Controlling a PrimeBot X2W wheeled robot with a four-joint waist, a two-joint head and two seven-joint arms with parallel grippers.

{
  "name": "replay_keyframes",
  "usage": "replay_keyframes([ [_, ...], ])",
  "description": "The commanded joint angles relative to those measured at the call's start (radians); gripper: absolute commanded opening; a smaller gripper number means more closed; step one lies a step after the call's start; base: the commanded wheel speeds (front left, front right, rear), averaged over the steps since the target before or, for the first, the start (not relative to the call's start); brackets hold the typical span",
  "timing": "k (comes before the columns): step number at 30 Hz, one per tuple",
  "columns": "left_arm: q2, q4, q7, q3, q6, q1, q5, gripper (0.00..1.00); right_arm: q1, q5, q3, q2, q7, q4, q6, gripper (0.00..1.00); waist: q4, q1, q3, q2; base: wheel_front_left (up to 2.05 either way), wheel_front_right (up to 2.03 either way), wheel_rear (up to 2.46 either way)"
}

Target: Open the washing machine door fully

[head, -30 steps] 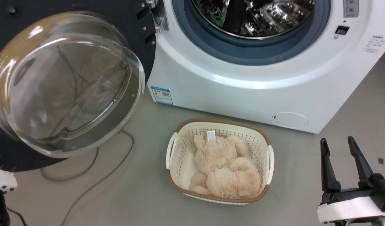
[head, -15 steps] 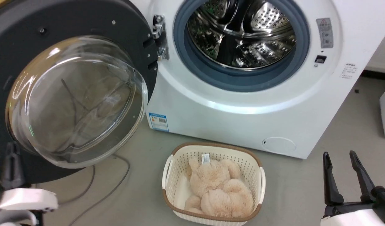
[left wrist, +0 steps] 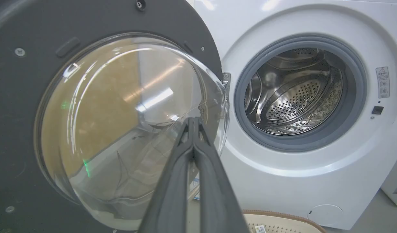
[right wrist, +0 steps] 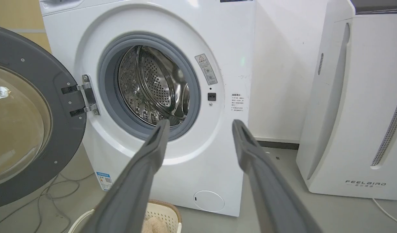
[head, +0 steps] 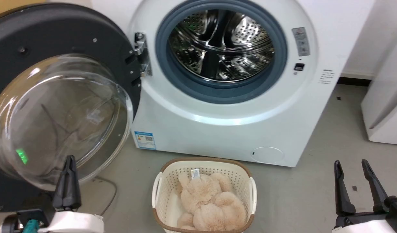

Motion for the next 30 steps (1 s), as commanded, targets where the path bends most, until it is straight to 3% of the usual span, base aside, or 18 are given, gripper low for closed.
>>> replay_keyframes([
  [1, -0.007, -0.013, -0.001, -0.013, -0.001, 0.021, -0.012, 1.0, 0.016, 0.008, 0.001, 0.002, -0.004, -0.005, 0.001, 1.0, -0.022, 0.0, -0.009, 0.0, 0.0, 0.0, 0.0],
  [8, -0.011, -0.014, -0.001, -0.065, 0.001, 0.059, -0.011, 1.0, 0.026, 0.006, 0.005, 0.002, -0.004, -0.01, 0.001, 1.0, -0.076, 0.0, -0.018, 0.0, 0.0, 0.0, 0.0],
  [25, -0.015, -0.011, -0.001, -0.093, 0.064, 0.081, -0.005, 1.0, 0.034, -0.008, 0.019, 0.002, -0.004, -0.013, 0.001, 1.0, -0.157, 0.0, -0.01, 0.0, 0.0, 0.0, 0.0],
  [26, -0.016, -0.011, 0.0, -0.091, 0.064, 0.072, -0.006, 0.0, 0.021, -0.008, 0.018, 0.0, 0.0, -0.01, 0.0, 0.0, -0.157, 0.0, -0.011, 0.0, 0.0, 0.0, 0.0],
  [30, -0.016, -0.012, 0.003, -0.092, 0.065, 0.071, -0.007, 0.0, 0.019, -0.009, 0.019, 0.0, 0.003, -0.009, 0.0, 0.0, -0.158, 0.0001, -0.01, 0.0, 0.0, 0.0, 0.0],
])
